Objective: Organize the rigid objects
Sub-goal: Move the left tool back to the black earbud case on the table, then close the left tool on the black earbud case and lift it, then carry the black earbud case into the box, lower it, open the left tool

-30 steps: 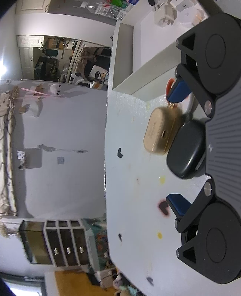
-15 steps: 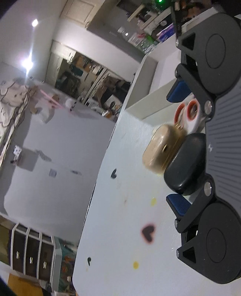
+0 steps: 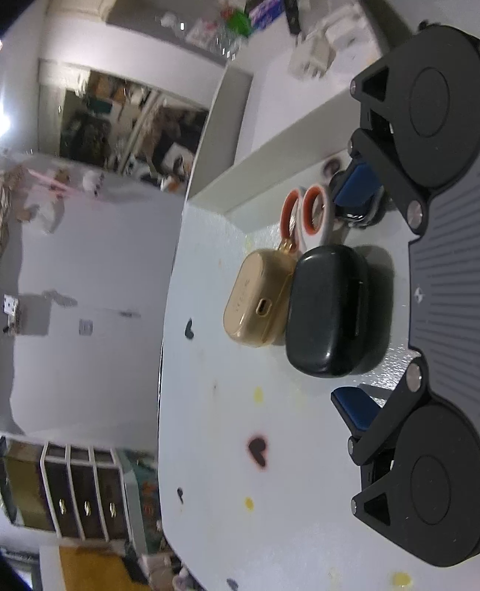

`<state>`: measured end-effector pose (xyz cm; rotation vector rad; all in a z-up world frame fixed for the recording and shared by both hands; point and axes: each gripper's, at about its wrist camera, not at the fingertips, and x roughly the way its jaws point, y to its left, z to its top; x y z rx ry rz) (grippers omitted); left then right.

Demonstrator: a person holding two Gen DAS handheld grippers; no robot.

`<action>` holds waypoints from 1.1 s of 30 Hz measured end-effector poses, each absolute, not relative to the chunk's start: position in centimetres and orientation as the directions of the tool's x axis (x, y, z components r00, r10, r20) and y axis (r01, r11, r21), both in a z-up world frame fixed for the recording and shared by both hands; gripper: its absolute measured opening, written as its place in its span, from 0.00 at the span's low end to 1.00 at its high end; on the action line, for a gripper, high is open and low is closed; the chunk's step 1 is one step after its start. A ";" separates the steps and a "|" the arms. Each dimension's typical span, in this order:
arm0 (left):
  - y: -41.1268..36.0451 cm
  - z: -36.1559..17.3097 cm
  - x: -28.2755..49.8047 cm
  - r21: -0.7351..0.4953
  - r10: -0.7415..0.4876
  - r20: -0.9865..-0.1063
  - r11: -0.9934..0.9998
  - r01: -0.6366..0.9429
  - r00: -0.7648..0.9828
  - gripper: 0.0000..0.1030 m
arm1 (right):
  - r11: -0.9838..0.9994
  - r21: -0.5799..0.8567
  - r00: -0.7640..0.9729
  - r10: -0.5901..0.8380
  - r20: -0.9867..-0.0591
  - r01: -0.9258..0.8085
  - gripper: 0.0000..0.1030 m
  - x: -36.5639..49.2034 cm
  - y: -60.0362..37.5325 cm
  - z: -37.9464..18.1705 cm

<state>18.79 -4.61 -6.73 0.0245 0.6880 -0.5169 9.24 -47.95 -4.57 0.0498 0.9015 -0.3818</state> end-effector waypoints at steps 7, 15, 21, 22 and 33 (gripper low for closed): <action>-6.4 -6.3 19.5 -0.046 -0.371 -0.605 0.900 0.434 0.705 0.91 | 0.932 -0.116 0.558 -0.302 -0.773 0.344 0.12 9.2 -47.9 -4.6; -5.6 -6.3 19.5 -0.042 -0.372 -0.606 0.898 0.439 0.703 0.79 | 0.931 -0.117 0.558 -0.304 -0.772 0.345 0.12 9.2 -47.9 -4.6; -5.8 -4.5 17.9 -0.043 -0.355 -0.547 0.916 0.398 0.758 0.79 | 0.931 -0.117 0.558 -0.304 -0.772 0.344 0.12 9.2 -47.9 -4.6; -6.0 -3.3 17.4 -0.059 -0.372 -0.516 0.914 0.401 0.772 0.79 | 0.931 -0.119 0.558 -0.304 -0.772 0.344 0.12 9.3 -47.9 -4.6; -15.8 1.8 13.3 -0.050 -0.524 -0.478 0.818 0.574 0.705 0.79 | 0.931 -0.119 0.557 -0.305 -0.772 0.345 0.12 9.2 -47.9 -4.6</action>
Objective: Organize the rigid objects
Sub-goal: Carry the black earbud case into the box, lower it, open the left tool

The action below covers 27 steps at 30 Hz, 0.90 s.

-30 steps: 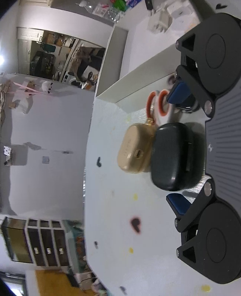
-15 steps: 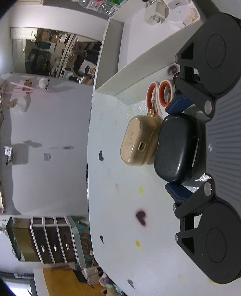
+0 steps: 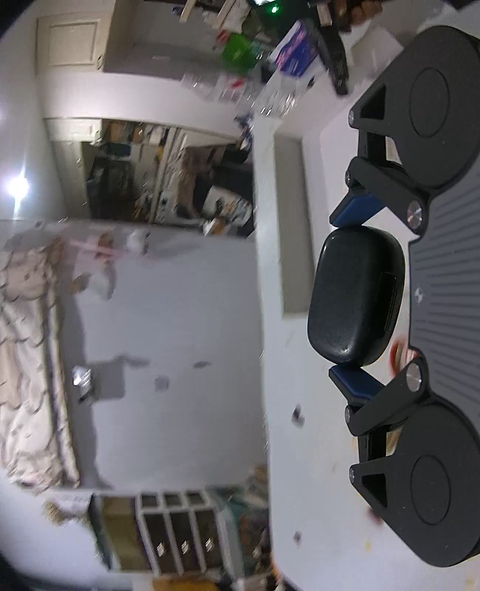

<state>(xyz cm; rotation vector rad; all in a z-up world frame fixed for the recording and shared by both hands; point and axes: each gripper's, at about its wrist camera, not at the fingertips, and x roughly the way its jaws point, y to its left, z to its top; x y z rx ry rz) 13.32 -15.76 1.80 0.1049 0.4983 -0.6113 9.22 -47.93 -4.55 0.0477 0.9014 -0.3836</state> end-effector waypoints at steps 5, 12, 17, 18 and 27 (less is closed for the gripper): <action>-20.1 -0.4 13.1 -0.092 -0.524 -0.560 0.809 0.580 0.642 0.79 | 0.931 -0.119 0.558 -0.305 -0.772 0.345 0.12 9.2 -47.9 -4.6; -23.1 -3.2 13.1 -0.081 -0.490 -0.602 0.823 0.562 0.630 0.79 | 0.931 -0.121 0.557 -0.306 -0.772 0.344 0.12 9.2 -47.9 -4.6; -23.6 -4.0 14.2 -0.080 -0.451 -0.628 0.848 0.524 0.634 0.79 | 0.931 -0.123 0.557 -0.308 -0.771 0.344 0.12 9.2 -47.9 -4.6; -23.6 -4.1 14.4 -0.082 -0.449 -0.633 0.848 0.523 0.630 0.79 | 0.931 -0.123 0.557 -0.308 -0.771 0.344 0.12 9.2 -47.9 -4.6; -23.6 -4.8 15.2 -0.104 -0.439 -0.648 0.861 0.498 0.623 0.80 | 0.931 -0.125 0.557 -0.309 -0.771 0.344 0.12 9.2 -47.8 -4.6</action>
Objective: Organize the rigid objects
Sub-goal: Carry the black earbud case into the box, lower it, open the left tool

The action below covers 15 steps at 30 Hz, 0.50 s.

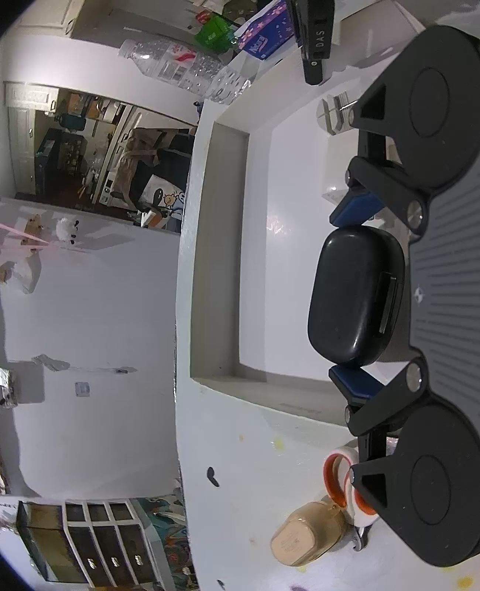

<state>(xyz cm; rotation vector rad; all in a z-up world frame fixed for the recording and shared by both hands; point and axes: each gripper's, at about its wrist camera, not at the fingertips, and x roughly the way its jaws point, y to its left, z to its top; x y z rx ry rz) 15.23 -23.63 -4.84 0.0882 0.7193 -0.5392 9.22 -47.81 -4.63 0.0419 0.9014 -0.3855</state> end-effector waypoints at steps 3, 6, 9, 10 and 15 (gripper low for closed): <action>-23.7 -4.8 15.1 -0.096 -0.435 -0.638 0.864 0.494 0.636 0.89 | 0.930 -0.126 0.556 -0.310 -0.771 0.344 0.12 9.2 -47.8 -4.6; -23.8 -4.5 14.9 -0.087 -0.430 -0.641 0.864 0.496 0.636 0.92 | 0.931 -0.123 0.557 -0.308 -0.772 0.344 0.12 9.2 -47.8 -4.6; -23.7 -4.1 14.6 -0.086 -0.434 -0.645 0.859 0.504 0.629 0.92 | 0.931 -0.124 0.556 -0.308 -0.772 0.344 0.12 9.3 -47.8 -4.6; -23.6 -3.9 14.4 -0.089 -0.437 -0.644 0.858 0.506 0.628 0.92 | 0.931 -0.124 0.556 -0.308 -0.772 0.344 0.12 9.2 -47.8 -4.6; -23.6 -2.4 12.3 -0.091 -0.468 -0.636 0.835 0.543 0.614 0.97 | 0.931 -0.126 0.556 -0.309 -0.772 0.343 0.12 9.2 -47.8 -4.6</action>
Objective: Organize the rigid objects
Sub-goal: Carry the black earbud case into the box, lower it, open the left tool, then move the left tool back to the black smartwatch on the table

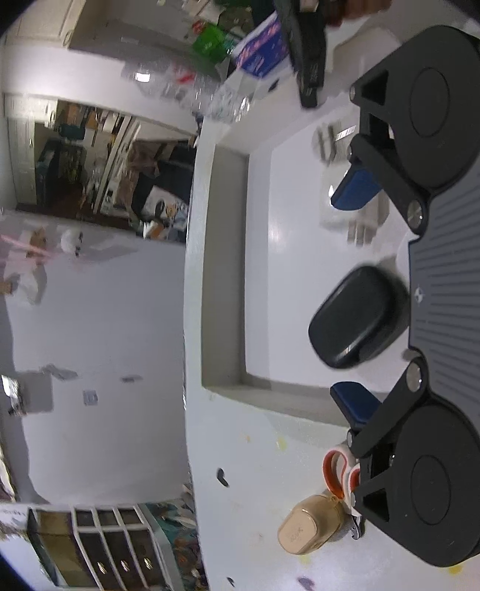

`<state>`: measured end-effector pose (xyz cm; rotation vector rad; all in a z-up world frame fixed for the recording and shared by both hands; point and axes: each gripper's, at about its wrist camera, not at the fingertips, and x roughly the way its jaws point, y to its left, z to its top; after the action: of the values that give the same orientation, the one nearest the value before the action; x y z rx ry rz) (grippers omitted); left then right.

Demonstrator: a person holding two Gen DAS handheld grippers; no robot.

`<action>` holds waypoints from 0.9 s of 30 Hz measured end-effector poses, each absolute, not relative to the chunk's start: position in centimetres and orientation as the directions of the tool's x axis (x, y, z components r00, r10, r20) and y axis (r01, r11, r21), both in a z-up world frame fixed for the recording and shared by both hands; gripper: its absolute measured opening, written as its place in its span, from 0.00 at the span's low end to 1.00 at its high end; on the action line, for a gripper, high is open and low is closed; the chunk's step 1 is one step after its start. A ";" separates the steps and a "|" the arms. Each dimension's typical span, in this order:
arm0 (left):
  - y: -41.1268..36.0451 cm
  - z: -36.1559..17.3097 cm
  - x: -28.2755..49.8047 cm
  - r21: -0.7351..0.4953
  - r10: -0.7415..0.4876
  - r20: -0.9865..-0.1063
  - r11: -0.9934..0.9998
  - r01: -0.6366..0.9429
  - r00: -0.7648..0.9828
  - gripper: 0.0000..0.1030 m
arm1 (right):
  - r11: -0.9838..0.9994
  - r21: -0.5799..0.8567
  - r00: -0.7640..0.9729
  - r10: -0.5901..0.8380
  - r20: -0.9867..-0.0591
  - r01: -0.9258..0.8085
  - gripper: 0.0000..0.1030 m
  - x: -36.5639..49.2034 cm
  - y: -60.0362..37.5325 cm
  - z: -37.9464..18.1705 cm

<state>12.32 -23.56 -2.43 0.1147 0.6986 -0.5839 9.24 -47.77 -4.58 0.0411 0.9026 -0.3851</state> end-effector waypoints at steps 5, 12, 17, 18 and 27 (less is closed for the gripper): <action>-23.7 -1.3 9.6 -0.076 -0.503 -0.622 0.802 0.593 0.600 0.99 | 0.931 -0.125 0.556 -0.309 -0.772 0.343 0.12 9.2 -47.8 -4.6; -23.1 -0.5 6.7 -0.088 -0.539 -0.593 0.782 0.617 0.598 1.00 | 0.931 -0.128 0.555 -0.311 -0.771 0.343 0.12 9.2 -47.7 -4.6; -22.6 -0.3 5.3 -0.058 -0.530 -0.575 0.787 0.614 0.623 1.00 | 0.930 -0.128 0.555 -0.311 -0.771 0.343 0.12 9.2 -47.7 -4.6; -22.5 -0.3 5.1 -0.056 -0.528 -0.572 0.788 0.613 0.627 1.00 | 0.931 -0.129 0.555 -0.311 -0.771 0.343 0.12 9.2 -47.7 -4.6; -19.1 -1.1 4.1 -0.020 -0.495 -0.512 0.824 0.566 0.703 1.00 | 0.930 -0.130 0.555 -0.312 -0.771 0.343 0.12 9.2 -47.7 -4.5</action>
<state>4.12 -19.08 -1.09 0.1424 0.5267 -0.5921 9.24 -47.73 -4.54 0.0371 0.9032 -0.3866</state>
